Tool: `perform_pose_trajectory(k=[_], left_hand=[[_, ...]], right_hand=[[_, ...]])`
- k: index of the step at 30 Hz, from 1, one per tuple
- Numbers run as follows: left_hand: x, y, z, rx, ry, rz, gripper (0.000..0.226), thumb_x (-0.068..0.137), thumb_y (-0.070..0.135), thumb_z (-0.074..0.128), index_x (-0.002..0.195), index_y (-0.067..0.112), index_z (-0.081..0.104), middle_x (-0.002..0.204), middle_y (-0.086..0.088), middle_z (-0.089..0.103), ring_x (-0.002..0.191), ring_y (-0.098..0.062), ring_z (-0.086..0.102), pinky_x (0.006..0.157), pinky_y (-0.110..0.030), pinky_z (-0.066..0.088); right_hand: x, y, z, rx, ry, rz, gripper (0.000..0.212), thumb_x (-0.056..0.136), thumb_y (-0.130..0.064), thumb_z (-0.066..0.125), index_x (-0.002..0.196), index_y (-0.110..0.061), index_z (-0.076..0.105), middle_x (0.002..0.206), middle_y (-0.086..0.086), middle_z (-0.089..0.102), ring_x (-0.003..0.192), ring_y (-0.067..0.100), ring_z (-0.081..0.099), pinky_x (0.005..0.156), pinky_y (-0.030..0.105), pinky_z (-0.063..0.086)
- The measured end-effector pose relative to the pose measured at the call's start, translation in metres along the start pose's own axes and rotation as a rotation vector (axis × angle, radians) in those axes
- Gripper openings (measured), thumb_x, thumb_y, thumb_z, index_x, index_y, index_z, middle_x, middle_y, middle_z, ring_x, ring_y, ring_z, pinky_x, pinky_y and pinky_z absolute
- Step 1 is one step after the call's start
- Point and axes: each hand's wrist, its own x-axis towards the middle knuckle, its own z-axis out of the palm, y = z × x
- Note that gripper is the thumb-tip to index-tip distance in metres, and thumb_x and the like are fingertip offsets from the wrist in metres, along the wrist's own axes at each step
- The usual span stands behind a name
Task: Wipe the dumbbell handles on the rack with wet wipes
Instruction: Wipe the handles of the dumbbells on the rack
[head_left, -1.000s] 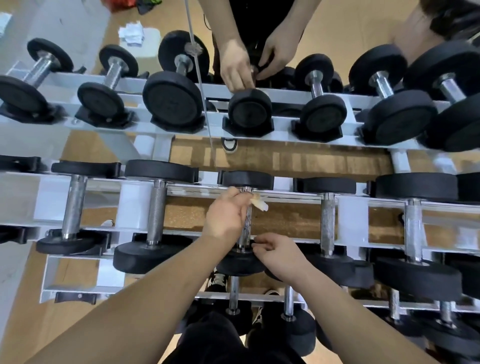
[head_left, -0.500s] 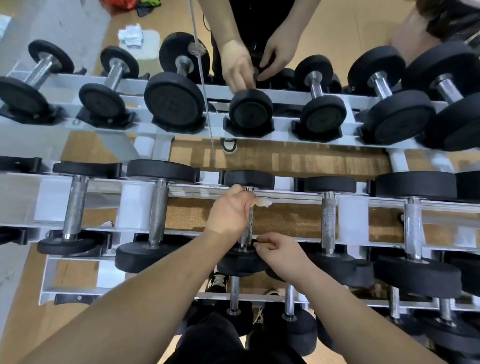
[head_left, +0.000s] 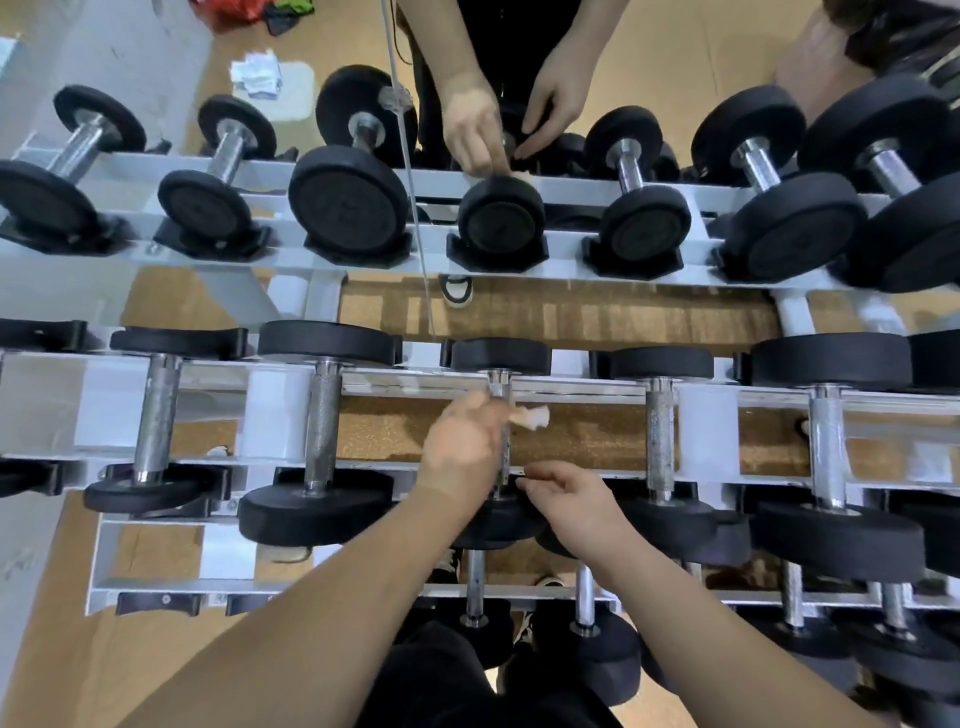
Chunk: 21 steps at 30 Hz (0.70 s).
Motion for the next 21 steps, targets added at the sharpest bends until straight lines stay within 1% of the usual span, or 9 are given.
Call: perform_pose_trajectory(k=[3,5,7,10,12,14,16,19,21], left_hand=[[-0.032,0.001,-0.003,-0.083,-0.058,0.100,0.013,0.091,0.005,0.072,0.097,0.013,0.080,0.091,0.000,0.065,0.081,-0.019,0.066,0.073,-0.026,0.054],[-0.013,-0.001,-0.006,-0.074,-0.068,0.055,0.013,0.097,0.010,0.065,0.101,0.012,0.078,0.094,0.001,0.062,0.089,-0.021,0.064,0.075,-0.022,0.044],[0.011,-0.003,-0.006,-0.055,0.009,-0.002,0.019,0.102,0.012,0.056,0.106,0.011,0.075,0.100,-0.005,0.061,0.091,-0.022,0.059,0.074,-0.022,0.035],[0.017,-0.001,0.000,-0.074,0.057,-0.063,0.021,0.101,0.008,0.056,0.110,0.009,0.075,0.098,-0.004,0.057,0.086,-0.016,0.054,0.071,-0.014,0.032],[-0.009,-0.002,0.006,-0.096,0.049,-0.038,0.016,0.097,0.008,0.062,0.102,0.011,0.077,0.094,-0.002,0.061,0.082,-0.016,0.058,0.074,-0.020,0.044],[-0.029,-0.007,0.007,-0.101,0.008,0.078,0.011,0.092,0.010,0.068,0.094,0.012,0.078,0.086,-0.003,0.062,0.073,-0.020,0.062,0.067,-0.029,0.054],[-0.016,-0.009,-0.004,-0.061,-0.039,0.093,0.013,0.094,0.011,0.066,0.097,0.014,0.078,0.086,-0.001,0.060,0.073,-0.021,0.060,0.066,-0.029,0.051],[0.024,-0.005,-0.011,-0.023,0.070,-0.001,0.020,0.097,0.008,0.057,0.095,0.011,0.076,0.087,-0.005,0.059,0.074,-0.025,0.060,0.067,-0.033,0.049],[0.026,0.005,-0.008,-0.030,0.118,-0.102,0.020,0.099,0.007,0.055,0.092,0.008,0.074,0.087,-0.005,0.058,0.072,-0.021,0.057,0.068,-0.032,0.048]], right_hand=[[-0.002,0.000,0.000,-0.015,0.045,-0.055,0.017,0.101,-0.020,0.063,0.109,-0.022,0.078,0.103,-0.009,0.076,0.100,0.009,0.069,0.090,0.025,0.054],[-0.005,0.001,-0.001,-0.150,0.034,-0.093,0.018,0.097,-0.022,0.065,0.086,-0.016,0.079,0.085,-0.007,0.075,0.085,0.013,0.068,0.081,0.029,0.053],[-0.009,0.002,-0.001,-0.240,0.015,-0.118,0.023,0.095,-0.025,0.068,0.076,-0.018,0.077,0.084,-0.010,0.076,0.082,0.008,0.069,0.079,0.027,0.055],[-0.014,0.004,-0.002,-0.271,0.004,-0.171,0.019,0.095,-0.026,0.071,0.078,-0.025,0.078,0.088,-0.017,0.077,0.086,0.001,0.069,0.081,0.024,0.055],[-0.014,0.006,-0.003,-0.286,-0.016,-0.171,0.007,0.089,-0.028,0.078,0.082,-0.028,0.077,0.091,-0.019,0.075,0.091,-0.001,0.068,0.085,0.023,0.053],[-0.013,0.006,-0.007,-0.341,-0.097,-0.156,0.025,0.071,-0.040,0.090,0.087,-0.035,0.071,0.098,-0.017,0.071,0.095,0.002,0.067,0.089,0.026,0.053],[-0.012,0.010,-0.008,-0.470,-0.145,-0.190,0.045,0.058,-0.043,0.093,0.094,-0.035,0.067,0.105,-0.014,0.066,0.097,0.009,0.065,0.090,0.027,0.053],[-0.012,0.009,-0.003,-0.551,-0.050,-0.263,0.045,0.065,-0.027,0.095,0.104,-0.024,0.072,0.104,-0.008,0.065,0.096,0.012,0.061,0.085,0.022,0.048],[-0.012,0.006,-0.002,-0.523,-0.034,-0.249,0.041,0.066,-0.024,0.095,0.101,-0.025,0.073,0.101,-0.009,0.067,0.095,0.013,0.063,0.085,0.025,0.051]])
